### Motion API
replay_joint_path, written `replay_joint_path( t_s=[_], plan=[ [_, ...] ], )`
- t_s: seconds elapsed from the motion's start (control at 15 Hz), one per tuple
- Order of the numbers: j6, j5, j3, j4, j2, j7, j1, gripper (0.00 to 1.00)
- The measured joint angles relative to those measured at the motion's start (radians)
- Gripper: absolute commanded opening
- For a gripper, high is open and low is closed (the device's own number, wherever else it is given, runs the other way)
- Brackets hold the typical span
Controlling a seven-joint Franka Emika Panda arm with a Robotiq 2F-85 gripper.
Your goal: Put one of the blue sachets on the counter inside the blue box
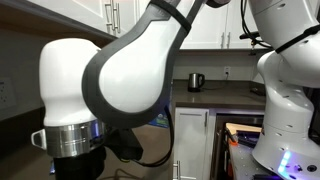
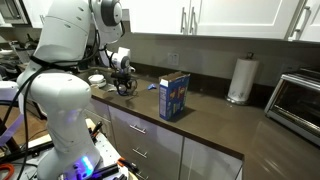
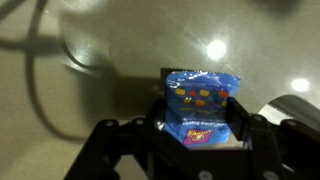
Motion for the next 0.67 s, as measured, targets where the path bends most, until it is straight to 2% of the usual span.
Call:
replay_joint_path(
  t_s=[0.27,0.33,0.4,0.67],
  plan=[
    [-0.001,0.001,0.003,0.000,-0.001,0.000,0.005,0.08],
    [-0.002,0.001,0.005,0.000,-0.002,0.000,0.007,0.05],
    [-0.005,0.001,0.007,-0.001,-0.005,0.001,0.009,0.03],
    [-0.034,0.001,0.001,-0.019,-0.032,0.026,0.033,0.06]
  ],
)
